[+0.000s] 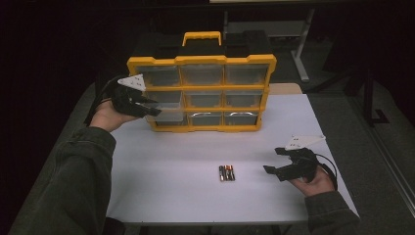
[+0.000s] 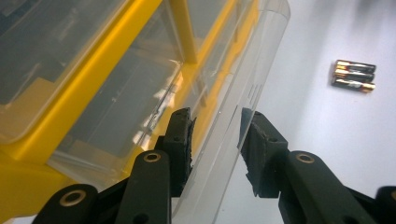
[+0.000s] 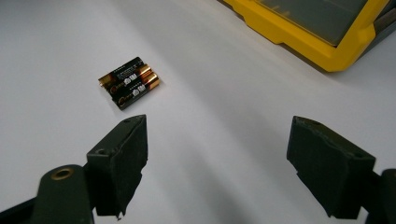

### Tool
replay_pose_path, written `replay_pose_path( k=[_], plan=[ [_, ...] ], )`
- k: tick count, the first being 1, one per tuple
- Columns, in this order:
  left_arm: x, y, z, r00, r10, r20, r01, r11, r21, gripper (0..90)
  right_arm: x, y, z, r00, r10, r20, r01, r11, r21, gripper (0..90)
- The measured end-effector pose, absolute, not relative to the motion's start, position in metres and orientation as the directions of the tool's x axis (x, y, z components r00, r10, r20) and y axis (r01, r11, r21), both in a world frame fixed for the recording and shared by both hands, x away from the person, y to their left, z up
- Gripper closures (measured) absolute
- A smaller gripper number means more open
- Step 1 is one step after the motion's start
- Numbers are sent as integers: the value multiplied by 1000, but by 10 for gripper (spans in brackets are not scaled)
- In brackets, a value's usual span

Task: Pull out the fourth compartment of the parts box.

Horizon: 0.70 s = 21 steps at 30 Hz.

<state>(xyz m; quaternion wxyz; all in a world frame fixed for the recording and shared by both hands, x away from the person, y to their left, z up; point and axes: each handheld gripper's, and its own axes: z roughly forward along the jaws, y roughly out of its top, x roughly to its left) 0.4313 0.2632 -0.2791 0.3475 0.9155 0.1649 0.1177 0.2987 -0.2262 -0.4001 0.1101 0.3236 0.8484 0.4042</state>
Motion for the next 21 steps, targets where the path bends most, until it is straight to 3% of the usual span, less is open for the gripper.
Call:
replay_pose_path(
  k=[21],
  plan=[
    [414, 269, -279, 936, 348, 57, 215, -691, 690, 655, 298, -226, -400, -773, 631, 71, 453, 469, 758, 196]
  ],
)
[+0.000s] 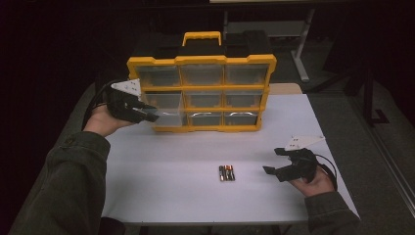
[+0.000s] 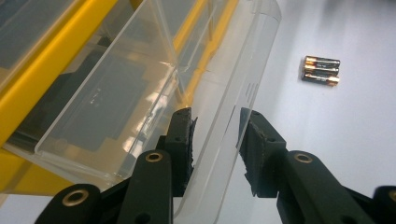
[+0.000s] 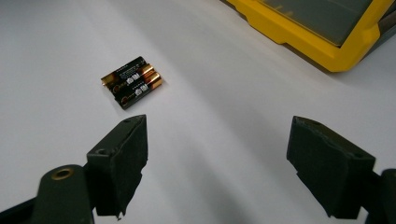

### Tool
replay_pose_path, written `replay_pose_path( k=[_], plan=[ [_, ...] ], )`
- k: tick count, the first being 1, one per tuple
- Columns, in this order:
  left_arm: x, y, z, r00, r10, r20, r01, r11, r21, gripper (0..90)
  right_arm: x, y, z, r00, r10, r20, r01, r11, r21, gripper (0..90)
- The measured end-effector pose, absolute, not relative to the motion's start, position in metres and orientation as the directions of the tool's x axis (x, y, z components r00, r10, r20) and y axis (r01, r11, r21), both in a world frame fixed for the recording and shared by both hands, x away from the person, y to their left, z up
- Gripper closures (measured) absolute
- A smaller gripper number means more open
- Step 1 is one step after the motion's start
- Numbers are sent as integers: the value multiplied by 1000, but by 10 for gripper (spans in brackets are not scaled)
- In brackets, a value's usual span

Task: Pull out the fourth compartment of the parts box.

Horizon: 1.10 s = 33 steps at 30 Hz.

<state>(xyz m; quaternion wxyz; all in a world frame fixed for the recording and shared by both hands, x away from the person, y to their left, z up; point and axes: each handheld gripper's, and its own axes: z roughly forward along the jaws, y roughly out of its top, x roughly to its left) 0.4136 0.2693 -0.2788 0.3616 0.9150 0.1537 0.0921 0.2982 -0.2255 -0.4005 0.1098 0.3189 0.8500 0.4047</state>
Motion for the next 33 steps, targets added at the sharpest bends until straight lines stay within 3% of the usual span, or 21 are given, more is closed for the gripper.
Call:
replay_pose_path(
  k=[16, 26, 33],
  plan=[
    [409, 272, -281, 941, 336, 38, 215, -681, 700, 652, 298, -225, -401, -772, 631, 76, 456, 468, 757, 196],
    [406, 274, -279, 937, 347, 42, 215, -667, 713, 557, 299, -225, -401, -775, 628, 74, 452, 468, 760, 197],
    [404, 275, -276, 939, 341, 48, 202, -660, 724, 553, 299, -224, -401, -774, 628, 81, 458, 466, 757, 197]
  ],
)
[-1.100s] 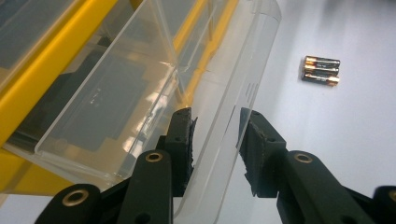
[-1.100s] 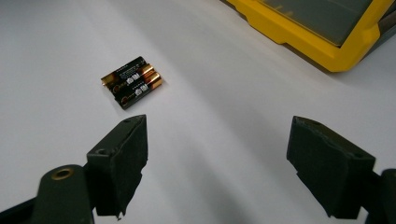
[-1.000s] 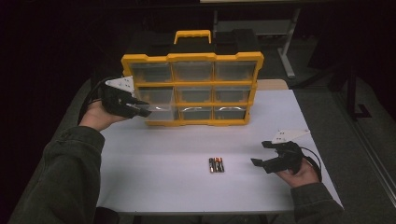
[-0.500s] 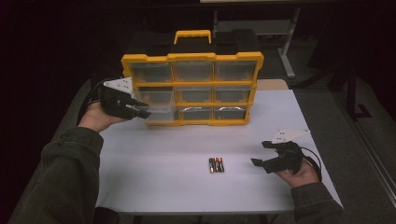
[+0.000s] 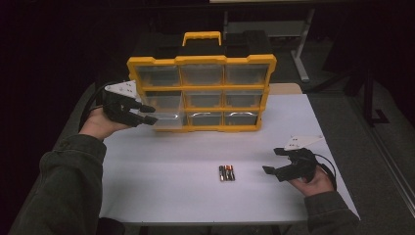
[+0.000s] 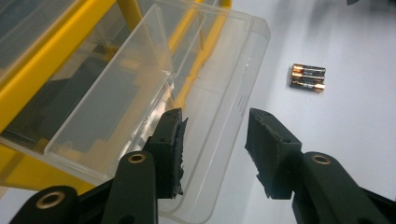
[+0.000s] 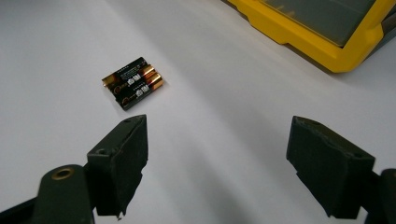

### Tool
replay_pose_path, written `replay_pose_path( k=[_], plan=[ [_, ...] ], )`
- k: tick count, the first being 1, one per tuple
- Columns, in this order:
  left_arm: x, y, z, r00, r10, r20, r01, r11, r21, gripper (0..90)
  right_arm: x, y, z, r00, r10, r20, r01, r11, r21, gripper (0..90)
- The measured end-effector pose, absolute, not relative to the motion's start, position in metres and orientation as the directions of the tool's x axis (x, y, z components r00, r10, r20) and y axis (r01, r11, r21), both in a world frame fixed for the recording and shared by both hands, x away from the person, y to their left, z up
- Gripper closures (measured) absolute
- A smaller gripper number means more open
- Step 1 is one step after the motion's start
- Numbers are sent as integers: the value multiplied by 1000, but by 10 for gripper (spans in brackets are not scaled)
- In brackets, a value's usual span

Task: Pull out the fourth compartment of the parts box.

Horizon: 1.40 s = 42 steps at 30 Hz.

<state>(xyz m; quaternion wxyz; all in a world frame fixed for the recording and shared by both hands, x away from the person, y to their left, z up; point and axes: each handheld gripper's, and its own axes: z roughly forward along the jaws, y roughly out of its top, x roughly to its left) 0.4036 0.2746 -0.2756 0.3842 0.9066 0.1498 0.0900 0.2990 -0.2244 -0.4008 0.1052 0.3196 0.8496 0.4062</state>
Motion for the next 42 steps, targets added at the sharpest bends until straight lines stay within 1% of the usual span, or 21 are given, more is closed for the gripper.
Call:
replay_pose_path(
  k=[9, 22, 25, 30, 34, 42],
  plan=[
    [403, 277, -273, 937, 344, 54, 198, -655, 729, 532, 299, -225, -401, -775, 628, 77, 456, 469, 756, 197],
    [393, 286, -262, 931, 363, 46, 193, -595, 780, 513, 299, -224, -401, -771, 632, 79, 460, 468, 755, 197],
    [389, 287, -259, 932, 361, 40, 192, -583, 789, 476, 300, -224, -401, -771, 632, 78, 460, 468, 755, 197],
    [381, 290, -258, 935, 353, 25, 193, -568, 800, 468, 302, -224, -402, -769, 634, 83, 464, 464, 755, 197],
    [372, 293, -258, 937, 348, 29, 178, -548, 817, 460, 302, -223, -402, -763, 638, 99, 480, 457, 749, 200],
    [351, 290, -265, 935, 352, 41, 172, -553, 816, 434, 302, -221, -402, -767, 633, 99, 478, 463, 746, 209]
  ],
)
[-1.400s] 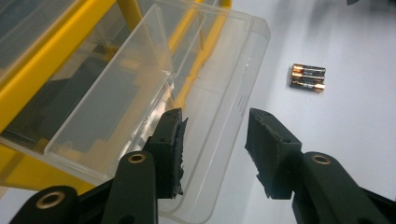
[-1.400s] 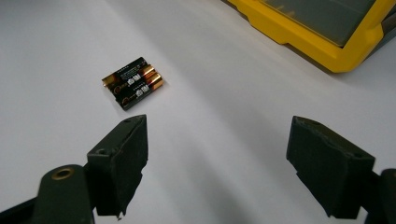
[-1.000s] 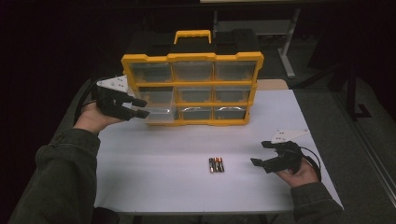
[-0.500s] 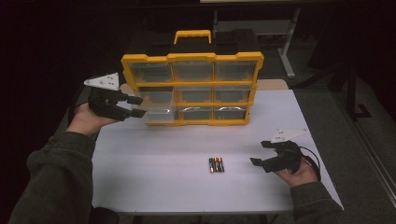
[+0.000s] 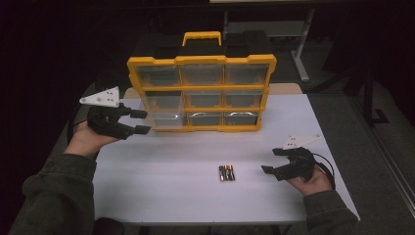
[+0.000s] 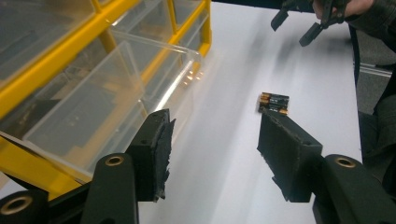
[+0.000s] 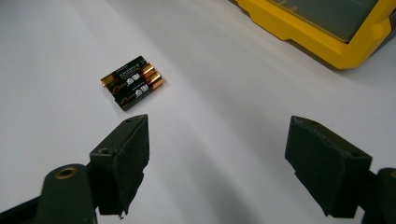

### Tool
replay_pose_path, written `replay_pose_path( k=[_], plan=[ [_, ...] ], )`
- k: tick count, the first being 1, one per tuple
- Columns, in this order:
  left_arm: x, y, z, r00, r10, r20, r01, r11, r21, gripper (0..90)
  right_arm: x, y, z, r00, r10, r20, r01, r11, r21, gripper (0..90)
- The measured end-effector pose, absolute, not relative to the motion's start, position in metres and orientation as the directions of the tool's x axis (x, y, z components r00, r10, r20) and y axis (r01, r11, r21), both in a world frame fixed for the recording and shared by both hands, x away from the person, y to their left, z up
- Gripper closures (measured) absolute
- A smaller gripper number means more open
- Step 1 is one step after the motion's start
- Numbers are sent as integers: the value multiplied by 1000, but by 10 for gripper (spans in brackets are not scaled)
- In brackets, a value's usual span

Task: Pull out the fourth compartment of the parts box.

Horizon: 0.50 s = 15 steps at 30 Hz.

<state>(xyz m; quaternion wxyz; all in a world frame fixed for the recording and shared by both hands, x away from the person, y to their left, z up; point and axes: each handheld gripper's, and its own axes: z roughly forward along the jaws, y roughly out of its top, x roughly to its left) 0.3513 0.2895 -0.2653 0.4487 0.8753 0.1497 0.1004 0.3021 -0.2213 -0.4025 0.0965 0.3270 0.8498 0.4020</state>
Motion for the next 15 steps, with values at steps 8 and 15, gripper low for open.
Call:
replay_pose_path(
  k=[8, 15],
  plan=[
    [337, 281, -277, 934, 355, 48, 172, -561, 810, 414, 301, -222, -402, -764, 639, 95, 479, 462, 746, 211],
    [328, 276, -293, 928, 371, 26, 195, -544, 816, 392, 301, -221, -403, -769, 634, 85, 473, 474, 743, 211]
  ],
)
